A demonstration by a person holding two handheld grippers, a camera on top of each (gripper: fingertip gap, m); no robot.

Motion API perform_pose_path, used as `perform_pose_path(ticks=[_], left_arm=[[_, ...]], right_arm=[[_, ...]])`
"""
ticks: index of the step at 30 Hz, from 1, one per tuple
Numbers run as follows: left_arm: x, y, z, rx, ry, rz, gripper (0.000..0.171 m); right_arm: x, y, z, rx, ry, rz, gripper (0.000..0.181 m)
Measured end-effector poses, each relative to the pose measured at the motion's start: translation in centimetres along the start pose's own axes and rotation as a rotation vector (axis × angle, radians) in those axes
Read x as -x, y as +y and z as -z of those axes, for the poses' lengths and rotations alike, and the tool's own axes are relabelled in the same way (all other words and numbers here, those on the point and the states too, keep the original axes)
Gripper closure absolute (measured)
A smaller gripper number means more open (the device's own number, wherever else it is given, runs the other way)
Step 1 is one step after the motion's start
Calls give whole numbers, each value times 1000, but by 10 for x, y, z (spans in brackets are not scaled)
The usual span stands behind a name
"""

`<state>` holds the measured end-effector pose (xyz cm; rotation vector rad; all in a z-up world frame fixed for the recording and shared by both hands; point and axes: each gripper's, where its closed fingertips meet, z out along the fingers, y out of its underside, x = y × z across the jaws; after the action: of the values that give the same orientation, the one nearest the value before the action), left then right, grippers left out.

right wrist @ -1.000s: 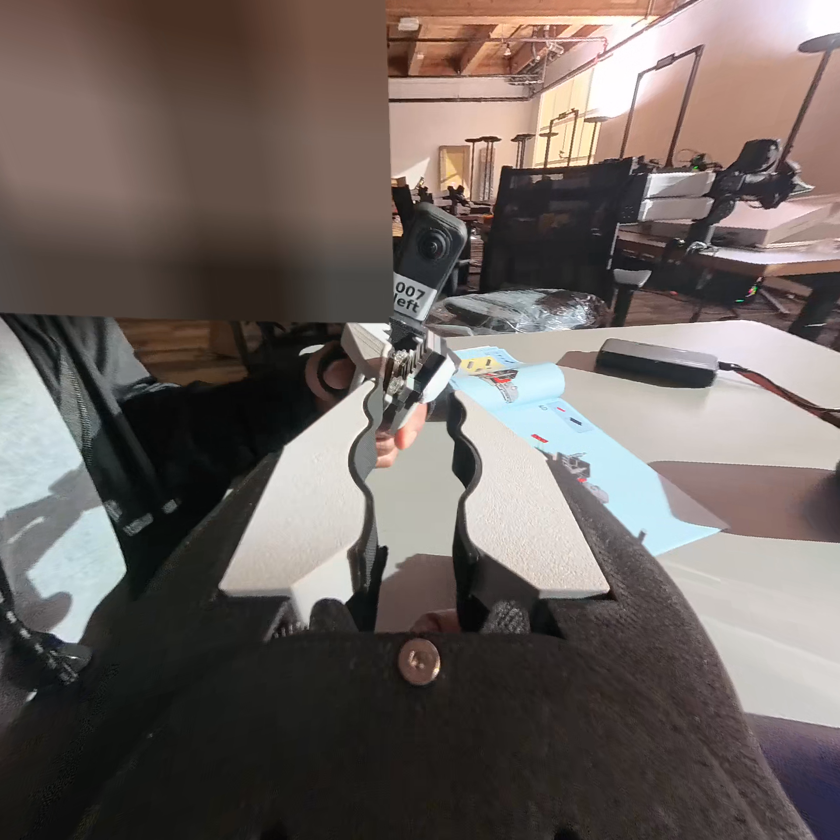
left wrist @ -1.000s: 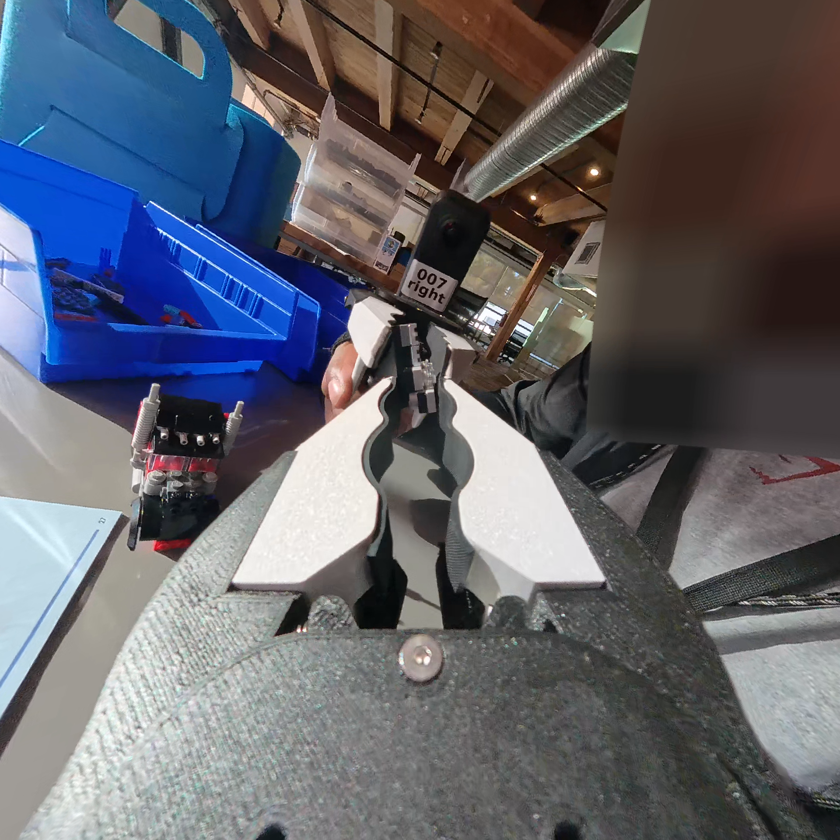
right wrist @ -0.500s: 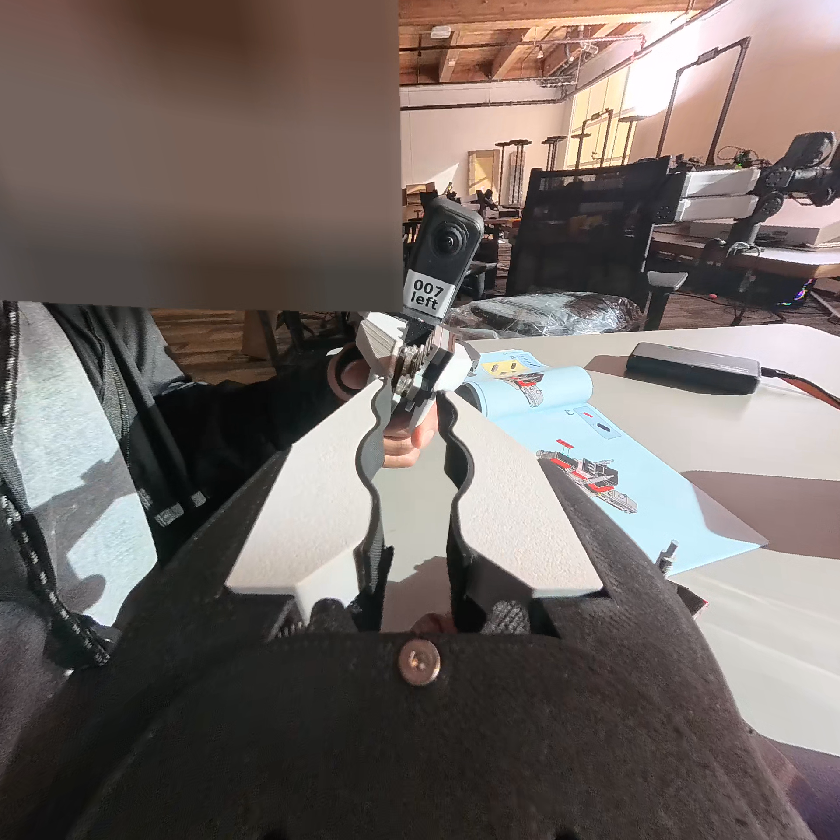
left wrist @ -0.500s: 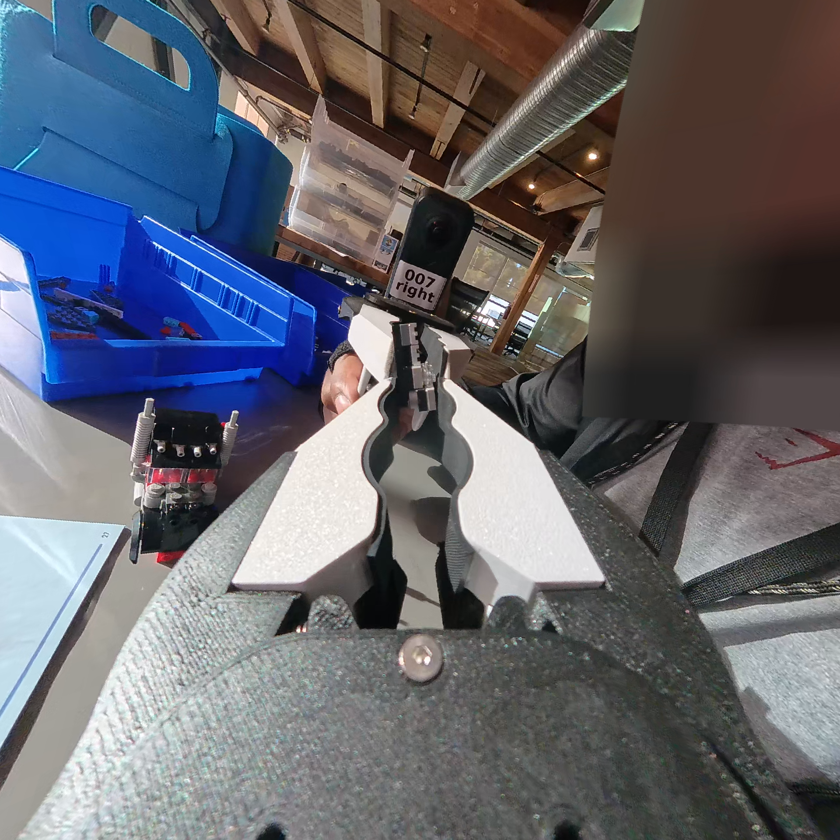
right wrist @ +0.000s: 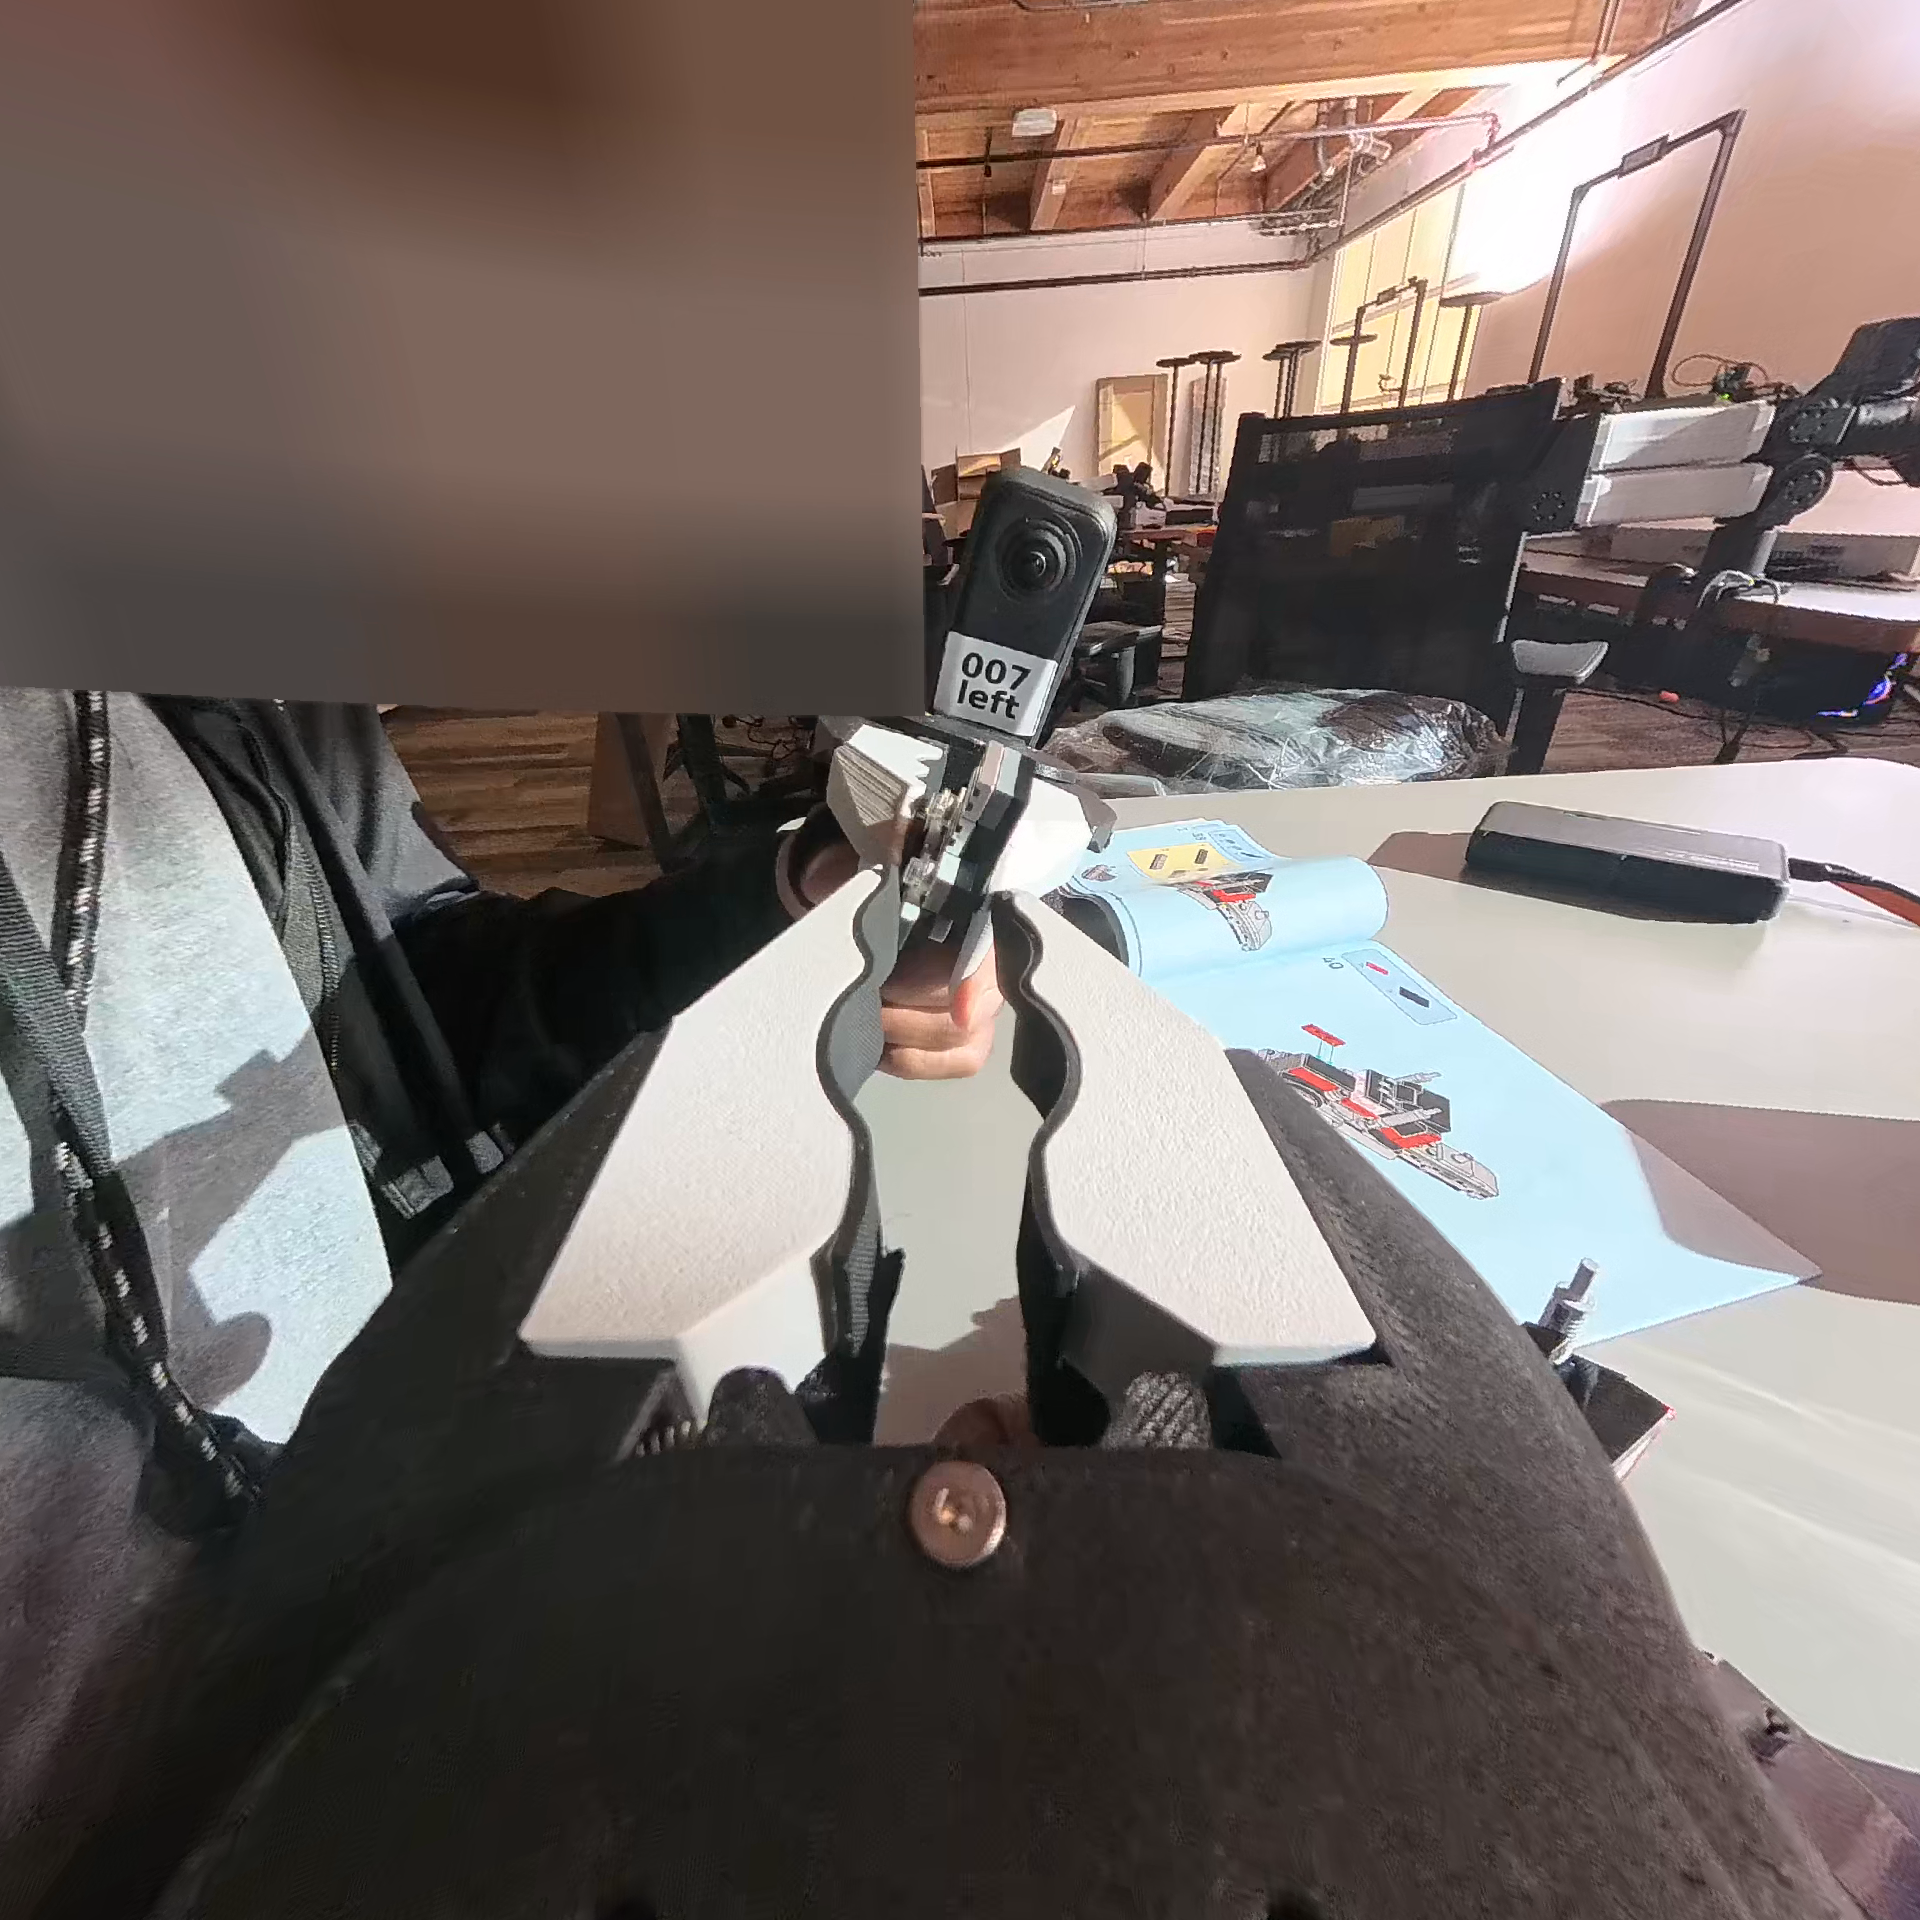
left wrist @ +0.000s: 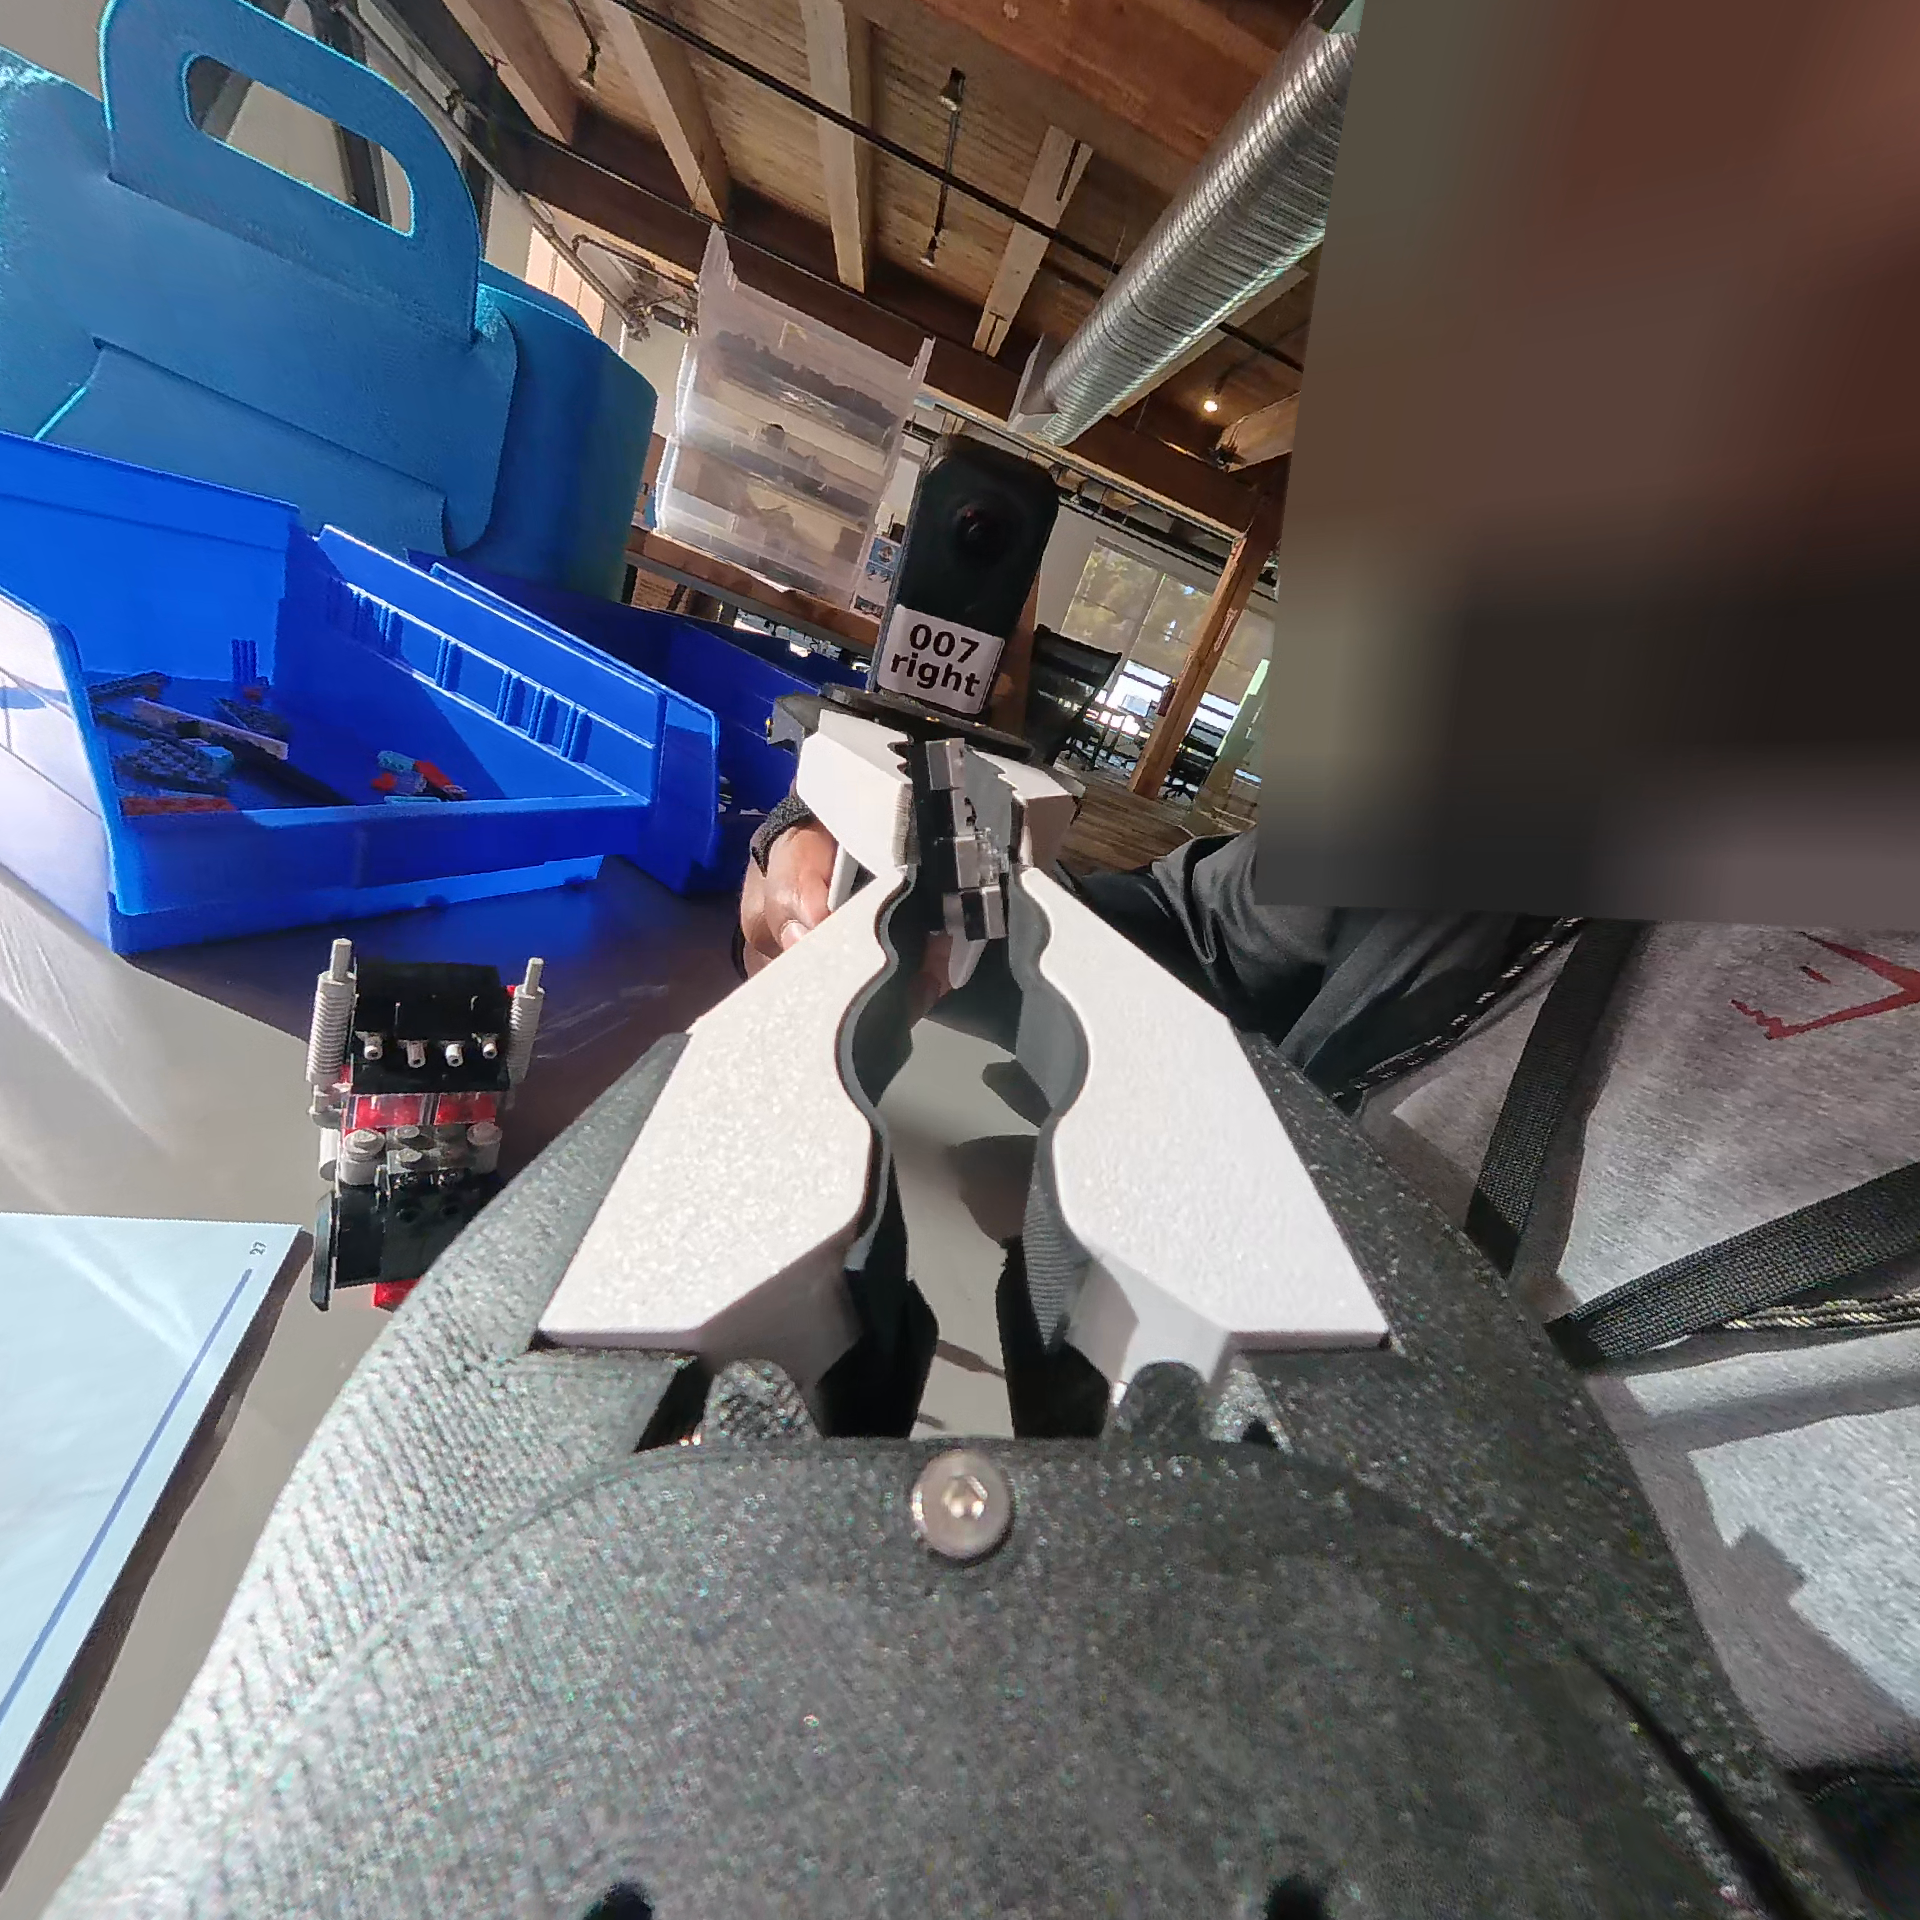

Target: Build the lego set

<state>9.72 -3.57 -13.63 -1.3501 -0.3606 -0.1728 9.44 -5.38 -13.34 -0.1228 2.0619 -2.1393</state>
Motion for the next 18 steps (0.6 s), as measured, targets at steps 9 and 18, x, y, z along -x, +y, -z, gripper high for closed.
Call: perform_pose_path(ticks=[9,18], left_arm=[[0,0,0,-3,5,5,157],[1,2,0,2,8,25,157]], right_arm=[[1,-1,-2,-4,3,1,162],[1,0,-1,3,9,11,163]])
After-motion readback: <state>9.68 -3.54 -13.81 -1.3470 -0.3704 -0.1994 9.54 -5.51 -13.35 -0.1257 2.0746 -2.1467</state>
